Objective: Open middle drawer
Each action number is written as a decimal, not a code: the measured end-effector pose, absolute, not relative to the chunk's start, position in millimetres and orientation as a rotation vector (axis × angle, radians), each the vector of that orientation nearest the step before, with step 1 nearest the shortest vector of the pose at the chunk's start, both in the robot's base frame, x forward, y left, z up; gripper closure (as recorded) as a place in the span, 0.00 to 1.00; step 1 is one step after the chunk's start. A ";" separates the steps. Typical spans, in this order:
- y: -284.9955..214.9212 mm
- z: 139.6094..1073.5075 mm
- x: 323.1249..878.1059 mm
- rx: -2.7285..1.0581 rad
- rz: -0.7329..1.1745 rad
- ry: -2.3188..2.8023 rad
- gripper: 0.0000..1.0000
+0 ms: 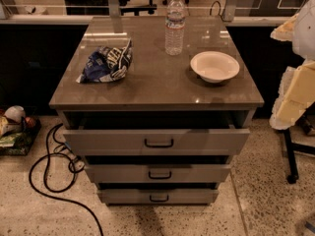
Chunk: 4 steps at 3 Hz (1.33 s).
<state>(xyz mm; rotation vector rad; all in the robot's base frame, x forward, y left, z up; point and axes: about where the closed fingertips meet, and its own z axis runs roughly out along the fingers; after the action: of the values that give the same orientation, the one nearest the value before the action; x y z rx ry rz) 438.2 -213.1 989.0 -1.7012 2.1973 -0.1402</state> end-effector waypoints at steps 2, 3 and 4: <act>-209.6 975.9 439.6 -1.720 -0.175 2.208 0.00; -206.1 948.5 429.4 -1.785 -0.253 2.177 0.00; -200.6 896.2 410.1 -1.855 -0.257 2.155 0.00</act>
Offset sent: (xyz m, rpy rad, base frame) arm 0.0042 0.0077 -0.0389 -0.0839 0.0240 0.0006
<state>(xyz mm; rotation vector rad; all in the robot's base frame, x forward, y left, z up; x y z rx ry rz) 410.1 -200.6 896.2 -1.8549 2.1546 -0.2574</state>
